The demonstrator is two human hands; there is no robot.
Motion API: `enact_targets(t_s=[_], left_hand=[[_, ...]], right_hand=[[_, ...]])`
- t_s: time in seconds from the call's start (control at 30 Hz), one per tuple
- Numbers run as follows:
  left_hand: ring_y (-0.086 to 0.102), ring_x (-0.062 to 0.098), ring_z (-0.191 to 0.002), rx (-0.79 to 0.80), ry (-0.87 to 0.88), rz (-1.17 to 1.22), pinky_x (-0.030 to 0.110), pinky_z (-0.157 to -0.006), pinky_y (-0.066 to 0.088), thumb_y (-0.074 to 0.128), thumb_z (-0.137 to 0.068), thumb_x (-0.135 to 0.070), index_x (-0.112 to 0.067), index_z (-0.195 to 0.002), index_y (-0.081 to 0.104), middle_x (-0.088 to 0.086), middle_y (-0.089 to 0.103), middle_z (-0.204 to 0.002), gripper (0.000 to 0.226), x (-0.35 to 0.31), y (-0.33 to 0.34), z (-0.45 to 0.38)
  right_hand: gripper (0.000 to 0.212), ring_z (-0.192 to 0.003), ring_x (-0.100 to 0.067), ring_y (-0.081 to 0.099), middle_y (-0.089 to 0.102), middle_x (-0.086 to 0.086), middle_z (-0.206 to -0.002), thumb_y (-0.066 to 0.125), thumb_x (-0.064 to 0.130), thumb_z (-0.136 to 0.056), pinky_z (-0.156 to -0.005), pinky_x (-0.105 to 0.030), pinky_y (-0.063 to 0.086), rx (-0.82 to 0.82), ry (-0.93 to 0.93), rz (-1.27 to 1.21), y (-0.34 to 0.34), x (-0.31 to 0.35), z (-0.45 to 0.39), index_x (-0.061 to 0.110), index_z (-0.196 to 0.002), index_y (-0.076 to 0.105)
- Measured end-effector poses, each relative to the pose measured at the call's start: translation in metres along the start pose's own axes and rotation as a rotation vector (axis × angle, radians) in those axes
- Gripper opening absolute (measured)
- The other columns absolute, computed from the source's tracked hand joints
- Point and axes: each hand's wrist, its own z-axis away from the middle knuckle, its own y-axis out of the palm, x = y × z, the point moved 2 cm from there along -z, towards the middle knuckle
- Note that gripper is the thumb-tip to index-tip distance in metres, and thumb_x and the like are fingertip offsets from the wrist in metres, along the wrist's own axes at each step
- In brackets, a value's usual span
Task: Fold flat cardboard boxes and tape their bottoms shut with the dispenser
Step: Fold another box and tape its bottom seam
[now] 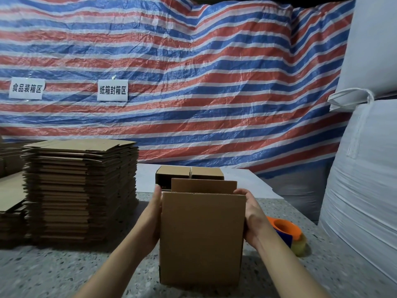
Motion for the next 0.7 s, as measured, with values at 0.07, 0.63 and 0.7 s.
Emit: enact_targets(t_s=[0.07,0.63,0.7], left_hand=[[0.068,0.027,-0.11,0.127,0.045,-0.019,0.045,-0.098,0.048,0.017,-0.078,-0.08,-0.022,-0.123,0.063,0.01,0.072,-0.116,0.087,-0.002,-0.008,-0.001],[0.061,0.023,-0.084,-0.17,0.145,-0.076,0.034,-0.066,0.049,0.052,-0.098,-0.021,-0.028,-0.082,0.077,0.01,0.068,-0.098,0.03,0.006,-0.005,-0.008],[0.061,0.021,-0.082,-0.18,0.155,-0.071,0.032,-0.064,0.048,0.052,-0.098,-0.019,-0.03,-0.082,0.075,0.008,0.067,-0.096,0.03,0.004,-0.004,-0.007]], right_hand=[[0.019,-0.067,-0.025,0.073,0.076,-0.014,-0.089,0.058,0.01,-0.099,-0.054,-0.035,0.058,0.021,0.026,0.008,0.0,0.0,0.001,0.017,-0.116,0.061],[0.056,-0.091,-0.029,0.071,0.075,-0.015,-0.099,0.041,0.068,-0.096,-0.088,-0.048,0.055,0.064,0.0,0.079,0.002,-0.008,0.002,0.021,-0.079,0.067],[0.049,-0.093,-0.027,0.068,0.075,-0.009,-0.092,0.048,0.065,-0.095,-0.087,-0.044,0.052,0.108,-0.022,0.091,0.0,-0.008,0.003,0.021,-0.083,0.065]])
